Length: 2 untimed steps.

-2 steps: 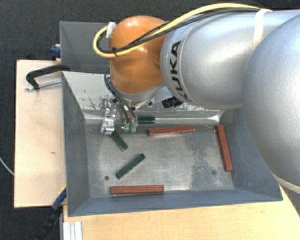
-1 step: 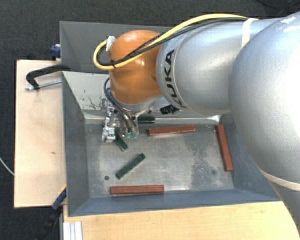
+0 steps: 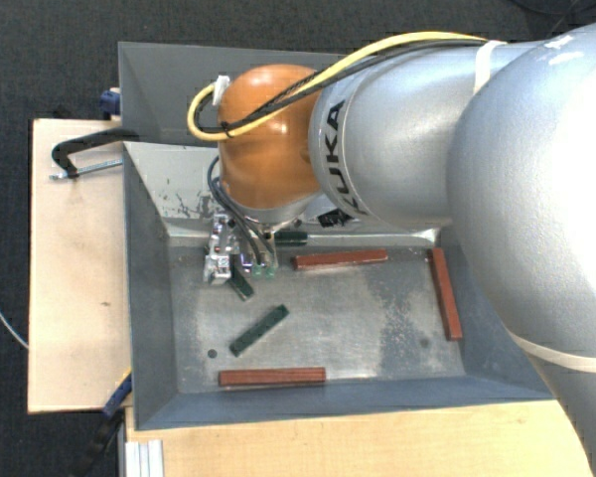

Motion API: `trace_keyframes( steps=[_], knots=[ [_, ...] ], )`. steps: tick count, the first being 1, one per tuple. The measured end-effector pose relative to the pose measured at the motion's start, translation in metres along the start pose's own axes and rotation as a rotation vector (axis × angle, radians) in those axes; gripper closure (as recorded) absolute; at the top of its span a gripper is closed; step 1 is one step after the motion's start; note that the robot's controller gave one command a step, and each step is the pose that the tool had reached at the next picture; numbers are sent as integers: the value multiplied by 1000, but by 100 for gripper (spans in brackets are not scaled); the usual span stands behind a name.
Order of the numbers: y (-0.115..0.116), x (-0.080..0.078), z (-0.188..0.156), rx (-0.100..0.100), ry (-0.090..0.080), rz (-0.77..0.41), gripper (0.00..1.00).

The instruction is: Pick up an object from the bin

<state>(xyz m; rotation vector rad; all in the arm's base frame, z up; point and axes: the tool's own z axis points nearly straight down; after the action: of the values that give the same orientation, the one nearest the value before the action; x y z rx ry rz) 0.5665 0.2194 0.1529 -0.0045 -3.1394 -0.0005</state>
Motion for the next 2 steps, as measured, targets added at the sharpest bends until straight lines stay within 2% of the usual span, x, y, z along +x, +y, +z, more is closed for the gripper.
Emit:
trace_keyframes(
  steps=[1, 2],
  knots=[
    [-5, -7, 15, 0, 0, 70, 100],
    [-20, -14, 17, -1, -2, 104, 100]
  ],
)
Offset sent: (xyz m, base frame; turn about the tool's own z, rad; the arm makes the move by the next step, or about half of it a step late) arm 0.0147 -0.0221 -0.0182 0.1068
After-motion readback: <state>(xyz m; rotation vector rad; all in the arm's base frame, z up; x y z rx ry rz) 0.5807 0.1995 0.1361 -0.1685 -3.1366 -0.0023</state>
